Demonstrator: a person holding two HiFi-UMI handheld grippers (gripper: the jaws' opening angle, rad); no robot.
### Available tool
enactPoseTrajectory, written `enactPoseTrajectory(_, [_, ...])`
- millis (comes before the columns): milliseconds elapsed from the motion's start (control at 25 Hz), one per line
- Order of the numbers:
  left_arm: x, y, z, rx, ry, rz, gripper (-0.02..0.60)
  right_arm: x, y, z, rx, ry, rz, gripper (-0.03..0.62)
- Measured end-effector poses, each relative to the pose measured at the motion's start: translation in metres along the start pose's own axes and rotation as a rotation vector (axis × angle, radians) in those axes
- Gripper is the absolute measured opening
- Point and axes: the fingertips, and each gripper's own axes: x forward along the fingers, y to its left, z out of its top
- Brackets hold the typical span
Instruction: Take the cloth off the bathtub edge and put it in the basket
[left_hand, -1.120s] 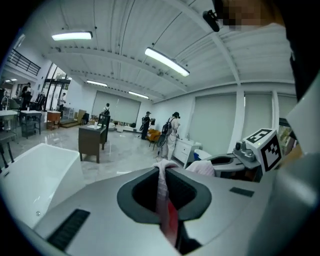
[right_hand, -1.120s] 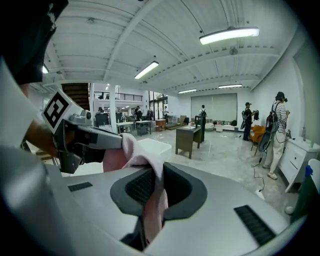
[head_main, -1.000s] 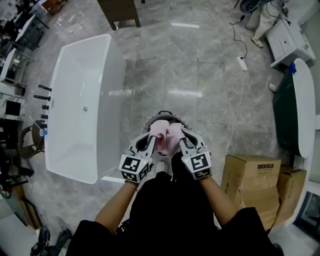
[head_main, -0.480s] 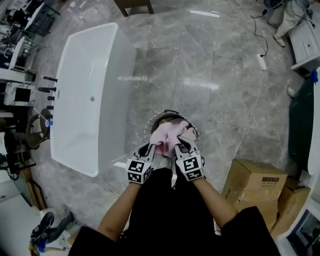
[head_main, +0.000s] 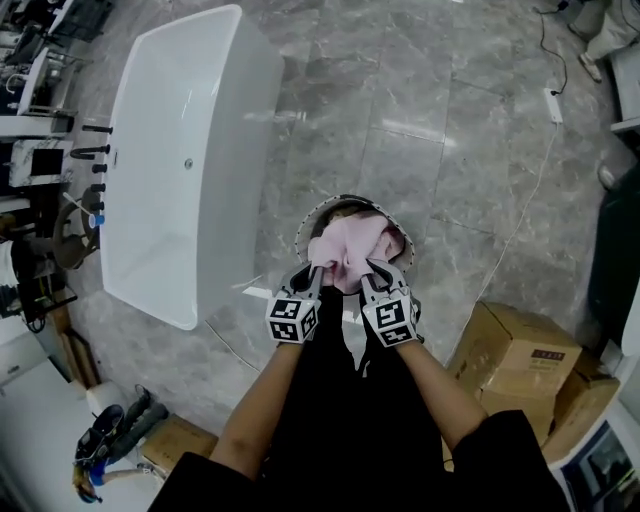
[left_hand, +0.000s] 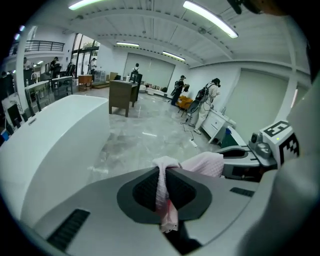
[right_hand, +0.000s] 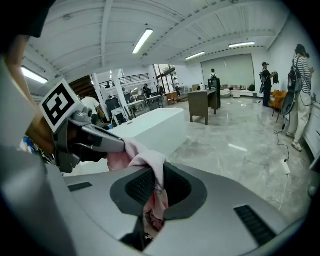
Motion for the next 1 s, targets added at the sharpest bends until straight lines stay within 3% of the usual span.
enactPoseTrajectory(280, [0.064, 0.031, -0.036, -0.042, 0.054, -0.008, 0.029, 0.047, -0.033, -0.049, 0.082, 0.121, -0.087, 0.049])
enactPoseTrajectory(480, [0.111, 0.045, -0.059, -0.014, 0.112, -0.032, 0.029, 0.081, -0.041, -0.078, 0.020, 0.211, -0.105, 0.050])
enactPoseTrajectory(600, [0.130, 0.058, -0.065, -0.015, 0.122, -0.039, 0.029, 0.104, -0.045, -0.094, 0.064, 0.250, -0.116, 0.051])
enactPoseTrajectory(760, [0.159, 0.078, -0.070, -0.084, 0.144, -0.064, 0.029, 0.133, -0.055, -0.105, 0.177, 0.274, -0.141, 0.051])
enactPoseTrajectory(880, [0.178, 0.091, -0.068, -0.009, 0.183, -0.093, 0.032, 0.152, -0.058, -0.108, 0.157, 0.284, -0.140, 0.051])
enactPoseTrajectory(1000, [0.192, 0.108, -0.071, -0.044, 0.223, -0.097, 0.055, 0.163, -0.066, -0.117, 0.159, 0.304, -0.157, 0.051])
